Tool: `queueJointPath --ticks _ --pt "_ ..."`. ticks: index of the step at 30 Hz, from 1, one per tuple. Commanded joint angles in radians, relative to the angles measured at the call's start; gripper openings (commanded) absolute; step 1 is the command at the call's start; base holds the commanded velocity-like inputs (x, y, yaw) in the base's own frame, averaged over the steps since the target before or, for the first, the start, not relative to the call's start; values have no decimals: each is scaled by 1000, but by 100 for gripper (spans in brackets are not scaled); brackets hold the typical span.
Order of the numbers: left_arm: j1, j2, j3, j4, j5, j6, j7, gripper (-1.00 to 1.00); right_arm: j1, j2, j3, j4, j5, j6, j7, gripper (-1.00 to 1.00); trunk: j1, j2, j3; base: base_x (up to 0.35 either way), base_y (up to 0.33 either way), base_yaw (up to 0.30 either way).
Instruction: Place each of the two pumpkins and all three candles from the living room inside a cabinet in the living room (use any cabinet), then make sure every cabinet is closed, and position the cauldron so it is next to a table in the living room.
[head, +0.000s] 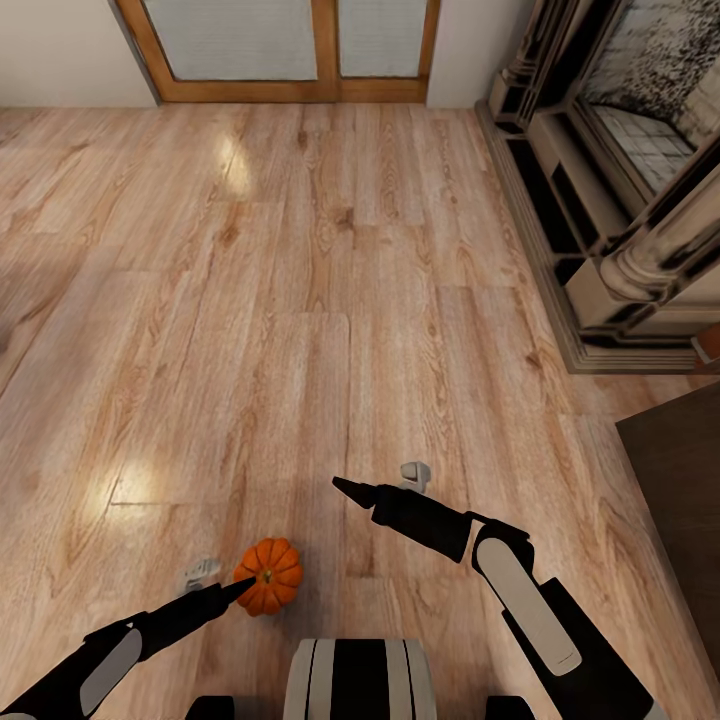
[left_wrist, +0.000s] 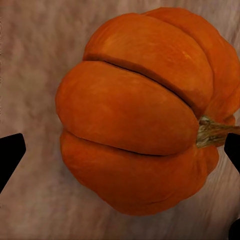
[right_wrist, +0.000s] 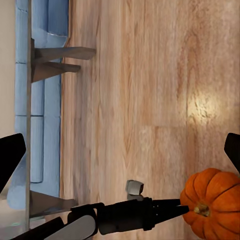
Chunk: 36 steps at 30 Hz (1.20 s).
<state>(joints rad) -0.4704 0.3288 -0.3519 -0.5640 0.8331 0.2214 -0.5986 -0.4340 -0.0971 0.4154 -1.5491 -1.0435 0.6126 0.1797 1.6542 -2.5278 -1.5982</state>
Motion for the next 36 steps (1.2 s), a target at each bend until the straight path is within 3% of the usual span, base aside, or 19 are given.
queueJointPath --ticks 1,7,21,25,36 --pt "0 1 -4 0 11 7 0 100 -1 -1 0 0 -1 2 2 100 0 0 -1 0 0 0" --pt "0 1 -3 1 11 7 0 100 -1 -1 0 0 -1 2 2 100 2 -1 -20 0 0 0" --pt "0 1 -4 1 11 7 0 100 -1 -2 0 0 -1 2 3 100 2 -1 -20 0 0 0" --pt "0 1 -4 0 11 7 -1 100 -1 -1 0 0 -1 2 3 100 4 -2 -35 0 0 0" --pt "0 1 -3 -1 11 7 -1 100 0 0 0 0 -1 2 3 100 4 -2 -35 0 0 0"
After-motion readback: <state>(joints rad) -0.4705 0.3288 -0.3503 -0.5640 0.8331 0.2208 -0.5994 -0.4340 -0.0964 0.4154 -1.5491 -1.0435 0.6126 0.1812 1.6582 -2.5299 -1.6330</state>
